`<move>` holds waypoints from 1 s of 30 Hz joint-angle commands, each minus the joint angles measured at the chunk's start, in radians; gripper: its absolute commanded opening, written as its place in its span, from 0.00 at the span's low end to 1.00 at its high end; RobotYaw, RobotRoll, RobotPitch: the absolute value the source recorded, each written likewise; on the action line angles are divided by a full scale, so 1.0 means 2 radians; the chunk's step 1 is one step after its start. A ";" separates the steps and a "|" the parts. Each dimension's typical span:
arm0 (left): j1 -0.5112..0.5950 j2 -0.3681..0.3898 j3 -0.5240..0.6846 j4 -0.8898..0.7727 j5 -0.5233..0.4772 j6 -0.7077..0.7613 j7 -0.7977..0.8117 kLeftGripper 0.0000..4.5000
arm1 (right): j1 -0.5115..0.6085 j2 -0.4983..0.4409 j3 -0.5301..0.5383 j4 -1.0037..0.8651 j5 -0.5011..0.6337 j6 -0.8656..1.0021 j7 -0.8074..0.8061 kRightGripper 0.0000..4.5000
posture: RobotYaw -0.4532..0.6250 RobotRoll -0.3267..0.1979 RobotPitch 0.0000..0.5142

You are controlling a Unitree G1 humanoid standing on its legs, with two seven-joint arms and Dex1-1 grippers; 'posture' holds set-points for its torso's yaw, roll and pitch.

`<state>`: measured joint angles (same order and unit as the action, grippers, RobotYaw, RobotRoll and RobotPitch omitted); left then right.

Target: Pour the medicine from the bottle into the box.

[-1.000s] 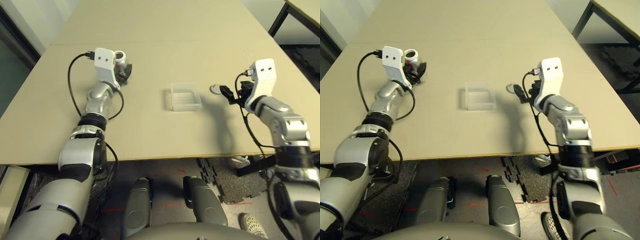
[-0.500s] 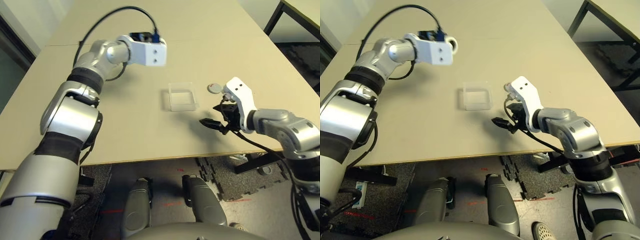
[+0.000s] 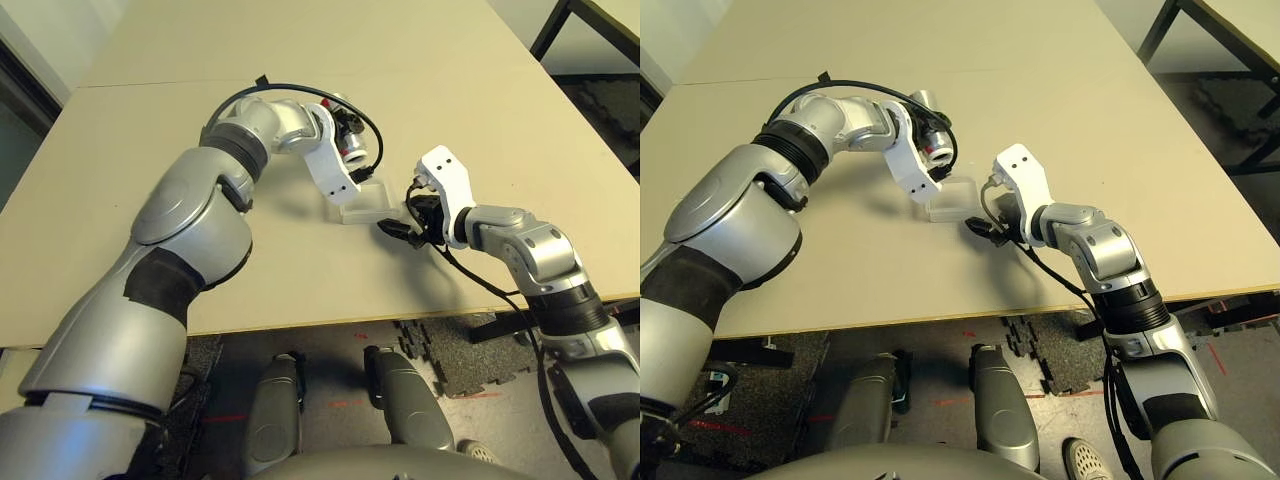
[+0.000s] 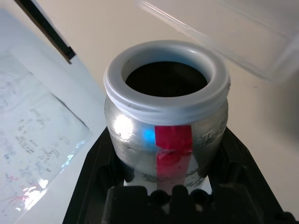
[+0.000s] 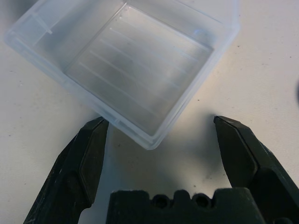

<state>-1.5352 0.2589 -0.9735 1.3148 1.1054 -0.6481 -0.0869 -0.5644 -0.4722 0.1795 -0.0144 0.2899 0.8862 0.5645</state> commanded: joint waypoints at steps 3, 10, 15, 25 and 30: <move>-0.005 -0.001 -0.009 0.002 0.010 -0.007 0.008 0.56 | 0.000 -0.001 -0.011 0.005 -0.004 -0.002 0.002 1.00 | 0.23 0.62 0.29; 0.006 -0.006 0.032 0.008 -0.036 -0.016 -0.033 0.56 | -0.003 0.000 -0.011 0.011 -0.007 -0.007 0.006 1.00 | 0.24 0.62 0.28; 0.052 -0.014 0.215 0.020 -0.227 0.050 -0.178 0.56 | -0.006 0.002 -0.016 0.011 -0.004 -0.013 0.006 1.00 | 0.23 0.62 0.28; 0.118 0.001 0.542 -0.001 -0.526 0.277 -0.187 0.56 | -0.006 -0.005 -0.022 0.003 -0.001 -0.036 0.037 1.00 | 0.25 0.62 0.27; 0.179 0.010 0.598 -0.011 -0.575 0.296 -0.151 0.56 | -0.006 -0.005 -0.023 0.002 -0.001 -0.039 0.045 1.00 | 0.26 0.62 0.27</move>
<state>-1.1986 0.2811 0.1966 1.3006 -0.0083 -0.0794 -0.4101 -0.5731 -0.4767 0.1422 0.0018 0.2853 0.8161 0.6452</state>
